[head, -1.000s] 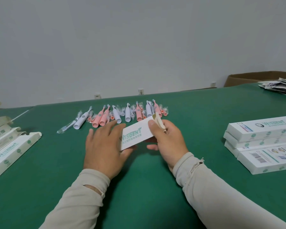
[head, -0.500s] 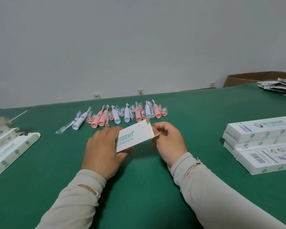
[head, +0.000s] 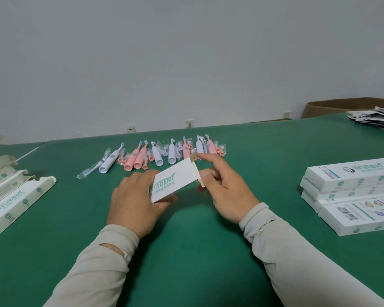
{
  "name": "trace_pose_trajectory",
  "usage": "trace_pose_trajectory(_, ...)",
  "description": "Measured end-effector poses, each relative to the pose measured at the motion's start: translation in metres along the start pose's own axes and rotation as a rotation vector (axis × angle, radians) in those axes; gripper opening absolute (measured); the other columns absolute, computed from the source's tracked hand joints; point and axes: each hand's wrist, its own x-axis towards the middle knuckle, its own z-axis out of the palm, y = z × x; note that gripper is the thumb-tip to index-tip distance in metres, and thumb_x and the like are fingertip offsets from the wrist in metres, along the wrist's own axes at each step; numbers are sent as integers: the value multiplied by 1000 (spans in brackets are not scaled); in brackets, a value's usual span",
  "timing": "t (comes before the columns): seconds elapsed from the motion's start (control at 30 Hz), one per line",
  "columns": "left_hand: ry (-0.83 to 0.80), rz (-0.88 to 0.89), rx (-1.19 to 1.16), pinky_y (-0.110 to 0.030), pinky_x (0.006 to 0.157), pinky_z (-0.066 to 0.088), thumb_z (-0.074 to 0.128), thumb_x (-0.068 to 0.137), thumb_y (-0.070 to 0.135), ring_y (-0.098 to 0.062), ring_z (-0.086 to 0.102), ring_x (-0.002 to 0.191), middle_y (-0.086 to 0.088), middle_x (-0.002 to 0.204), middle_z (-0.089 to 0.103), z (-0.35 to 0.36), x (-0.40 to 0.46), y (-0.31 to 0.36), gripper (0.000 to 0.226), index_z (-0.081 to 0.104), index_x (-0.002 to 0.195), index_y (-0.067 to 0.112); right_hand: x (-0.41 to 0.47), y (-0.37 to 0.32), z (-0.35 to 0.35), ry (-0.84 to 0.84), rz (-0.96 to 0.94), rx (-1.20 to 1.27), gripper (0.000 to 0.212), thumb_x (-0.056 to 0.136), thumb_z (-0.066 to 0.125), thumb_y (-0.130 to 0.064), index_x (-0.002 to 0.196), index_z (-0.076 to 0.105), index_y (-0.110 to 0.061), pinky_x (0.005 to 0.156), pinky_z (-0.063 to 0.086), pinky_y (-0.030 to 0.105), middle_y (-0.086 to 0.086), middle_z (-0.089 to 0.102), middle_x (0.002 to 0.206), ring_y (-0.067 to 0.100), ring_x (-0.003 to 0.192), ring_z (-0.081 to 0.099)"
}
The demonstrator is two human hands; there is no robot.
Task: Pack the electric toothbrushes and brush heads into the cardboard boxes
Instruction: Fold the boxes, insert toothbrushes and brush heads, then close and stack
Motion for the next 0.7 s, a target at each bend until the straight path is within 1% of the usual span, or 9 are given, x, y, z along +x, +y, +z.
trace_pose_trajectory(0.1,-11,3,-13,-41,82,43,73,74,59,-20,46,91,7,102,59,0,0,-1,50,58,115,36,1,2,-2,-59,-80,-132,54,105,41,-21,124,43,-71,80,53,40,-14,68,92,31,86,63)
trace_pose_trajectory(0.17,-23,19,-17,-41,83,43,74,74,59,-20,47,92,7,103,59,0,0,0,50,57,116,38,1,4,-4,-103,-72,-130,52,103,37,-21,138,44,-58,77,49,21,-30,62,89,11,85,62)
trace_pose_trajectory(0.23,-42,33,-26,-41,84,43,74,73,59,-19,47,93,9,104,59,0,-1,1,51,56,117,39,0,2,-5,-130,-58,-133,54,97,34,-25,146,43,-45,84,40,7,-41,57,102,-9,98,55)
trace_pose_trajectory(0.33,-64,42,-52,-41,84,42,74,73,61,-18,47,93,11,103,58,-2,-1,2,52,56,117,40,-2,1,-3,-138,-76,-163,58,94,31,-29,150,39,-39,110,32,12,-23,48,146,-7,131,42)
trace_pose_trajectory(0.37,-68,47,-47,-40,82,42,74,73,62,-18,48,92,11,102,58,-4,-1,1,52,57,117,39,-3,3,-1,-139,-84,-151,57,94,31,-30,150,39,-40,111,31,13,-23,48,146,-7,131,42)
trace_pose_trajectory(0.43,-59,65,42,-38,76,41,74,72,62,-20,49,88,7,101,60,-8,3,-3,53,58,115,36,-1,8,1,-116,-48,-64,53,95,34,-34,147,42,-43,101,43,17,-26,59,126,-6,109,55)
trace_pose_trajectory(0.53,36,48,270,-40,72,43,75,71,60,-29,55,85,-3,98,64,-11,7,-18,55,62,110,24,24,20,-1,172,133,114,34,98,44,-37,129,58,-38,78,53,34,-12,68,102,6,77,64)
trace_pose_trajectory(0.63,52,-32,354,-43,75,39,78,70,57,-32,55,86,-6,92,61,-6,9,-24,52,60,101,19,68,41,-17,490,248,-158,24,96,55,-30,120,58,-34,85,50,35,-10,63,111,9,88,61)
trace_pose_trajectory(0.7,61,-49,357,-43,77,38,81,69,53,-33,55,87,-8,91,61,1,10,-26,52,61,100,17,95,60,-26,443,304,-370,42,96,54,-25,137,52,-34,95,44,33,-5,54,136,19,112,57)
